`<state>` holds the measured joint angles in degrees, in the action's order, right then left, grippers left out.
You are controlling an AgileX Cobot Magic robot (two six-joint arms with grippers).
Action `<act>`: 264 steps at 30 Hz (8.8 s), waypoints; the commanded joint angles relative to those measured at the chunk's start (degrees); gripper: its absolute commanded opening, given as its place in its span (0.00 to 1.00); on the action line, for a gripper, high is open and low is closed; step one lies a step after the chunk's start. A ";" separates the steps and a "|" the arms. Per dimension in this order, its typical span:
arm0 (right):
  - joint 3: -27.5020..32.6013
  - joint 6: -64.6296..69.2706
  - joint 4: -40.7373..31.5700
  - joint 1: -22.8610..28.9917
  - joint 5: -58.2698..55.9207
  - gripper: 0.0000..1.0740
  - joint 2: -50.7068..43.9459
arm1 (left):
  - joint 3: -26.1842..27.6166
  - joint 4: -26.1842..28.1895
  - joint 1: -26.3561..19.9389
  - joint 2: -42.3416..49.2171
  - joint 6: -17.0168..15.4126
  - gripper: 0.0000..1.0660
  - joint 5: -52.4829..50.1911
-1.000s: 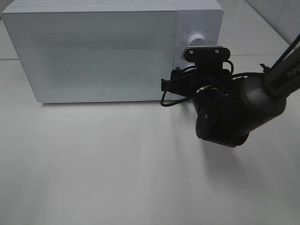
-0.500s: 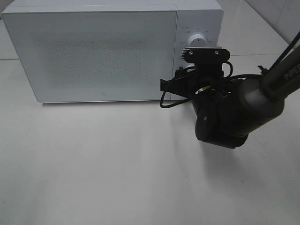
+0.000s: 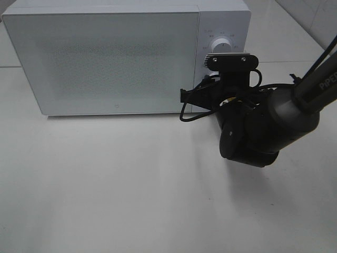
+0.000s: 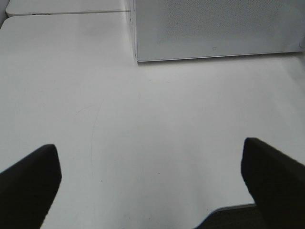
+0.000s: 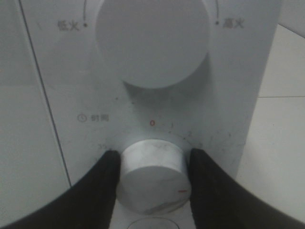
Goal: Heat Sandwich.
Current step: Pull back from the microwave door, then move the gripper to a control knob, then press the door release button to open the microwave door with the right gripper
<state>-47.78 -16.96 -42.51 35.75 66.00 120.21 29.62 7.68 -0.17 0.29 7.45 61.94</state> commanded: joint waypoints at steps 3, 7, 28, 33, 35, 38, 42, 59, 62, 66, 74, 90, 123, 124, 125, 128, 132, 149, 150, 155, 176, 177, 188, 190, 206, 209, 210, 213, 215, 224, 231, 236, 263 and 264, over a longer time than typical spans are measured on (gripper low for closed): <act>-0.34 4.64 0.34 -0.23 2.81 0.00 -0.23 | 0.00 0.46 -0.29 1.03 -0.17 0.91 -0.52; -0.34 14.84 1.60 -0.23 3.50 0.00 -0.23 | 0.00 0.46 -0.29 1.03 -0.17 0.91 -0.52; -0.34 67.38 8.88 -0.29 6.76 0.00 -0.23 | 0.00 0.46 -0.29 1.03 -0.17 0.91 -0.52; -0.34 78.15 8.82 -0.29 11.57 0.00 -0.23 | 0.00 0.46 -0.29 1.03 -0.17 0.91 -0.52; -0.34 80.50 8.54 -0.29 12.32 0.00 -0.23 | 0.00 0.46 -0.29 1.03 -0.17 0.91 -0.52; -0.34 84.68 8.25 -0.29 12.49 0.00 -0.23 | 0.00 0.46 -0.29 1.03 -0.17 0.91 -0.52; -0.34 93.33 7.10 -0.29 12.49 0.00 -0.23 | 0.00 0.46 -0.29 1.03 -0.17 0.91 -0.52; -0.34 101.81 6.93 -0.29 12.03 0.02 -0.23 | 0.00 0.46 -0.29 1.03 -0.17 0.91 -0.52; -0.34 101.13 6.93 -0.29 12.03 0.03 -0.23 | 0.00 0.46 -0.29 1.03 -0.17 0.91 -0.52; -0.34 100.73 6.93 -0.23 12.03 0.04 -0.23 | 0.00 0.46 -0.29 1.03 -0.17 0.91 -0.52; -0.34 99.52 6.36 -0.23 11.29 0.15 -0.23 | 0.00 0.46 -0.29 1.03 -0.17 0.91 -0.52; -0.34 93.79 2.98 -0.23 8.31 0.62 -1.26 | 0.00 0.46 -0.29 1.03 -0.17 0.91 -0.52; 14.95 55.63 22.35 -0.40 -28.59 0.71 -25.32 | 0.00 0.46 -0.29 0.97 -0.17 0.91 -0.52; 14.84 48.93 22.29 -0.40 -33.86 0.71 -28.02 | 0.00 0.46 -0.29 0.97 -0.17 0.91 -0.52; 14.67 45.89 22.29 -0.40 -36.38 0.71 -29.28 | 0.00 0.46 -0.29 0.97 -0.17 0.91 -0.52; 13.06 34.95 22.29 -0.40 -47.33 0.71 -32.03 | 0.00 0.46 -0.29 0.97 -0.17 0.91 -0.52; 8.77 20.97 22.57 -0.40 -64.52 0.71 -34.72 | 0.00 0.46 -0.29 0.97 -0.17 0.91 -0.52; -3.32 16.44 36.15 -0.40 -99.52 0.71 -41.02 | 0.00 0.46 -0.29 0.97 -0.17 0.91 -0.52; -3.27 16.44 36.50 -0.40 -100.55 0.71 -43.60 | 0.00 0.46 -0.29 0.97 -0.17 0.91 -0.52; -3.27 16.39 37.13 -0.29 -103.82 0.71 -50.82 | 0.00 0.46 -0.29 0.97 -0.17 0.91 -0.52; -0.97 16.39 37.59 -0.29 -119.06 0.71 -73.85 | 0.00 0.46 -0.29 0.97 -0.17 0.91 -0.52; 0.52 16.44 37.76 -0.29 -119.81 0.71 -76.55 | 0.00 0.46 -0.29 0.97 -0.17 0.91 -0.52; 8.71 22.00 41.83 -0.40 -123.07 0.71 -91.21 | 0.00 0.46 -0.29 0.97 -0.17 0.91 -0.52; 9.45 22.80 42.17 -0.40 -123.82 0.71 -92.13 | 0.00 0.46 -0.29 0.97 -0.17 0.91 -0.52; 15.13 19.08 42.51 -20.63 -127.71 0.71 -111.96 | 0.00 0.46 -0.29 0.97 -0.17 0.91 -0.52; 15.18 19.08 42.51 -25.04 -127.94 0.71 -116.08 | 0.00 0.46 -0.29 0.97 -0.17 0.91 -0.52; 15.18 19.08 42.51 -25.04 -127.94 0.71 -116.08 | 0.00 0.46 -0.29 0.97 -0.17 0.91 -0.52; 15.41 19.08 42.91 -27.90 -128.06 0.71 -119.86 | 0.00 0.46 -0.29 0.97 -0.17 0.91 -0.52; 15.87 19.02 42.97 -28.53 -128.06 0.71 -120.95 | 0.00 0.46 -0.29 0.97 -0.17 0.91 -0.52; 17.19 19.02 43.20 -29.74 -128.06 0.71 -121.98 | 0.00 0.46 -0.29 0.69 -0.17 0.91 -0.52; 19.42 18.74 43.32 -29.74 -123.07 0.71 -121.98 | 0.00 0.46 -0.29 0.34 -0.17 0.91 -0.52; 19.42 18.85 43.32 -29.74 -123.07 0.71 -121.98 | 0.00 0.46 -0.29 0.34 -0.17 0.91 -0.52; 17.70 16.96 43.54 -29.68 -120.66 0.71 -117.63 | 0.00 0.46 -0.29 0.34 -0.17 0.91 -0.52; 17.36 16.96 43.54 -29.68 -119.58 0.71 -116.65 | 0.00 0.46 -0.29 0.34 -0.17 0.91 -0.52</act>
<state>-29.22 1.03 0.57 6.30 -56.72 1.60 29.62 7.68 -0.17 0.29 7.45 61.94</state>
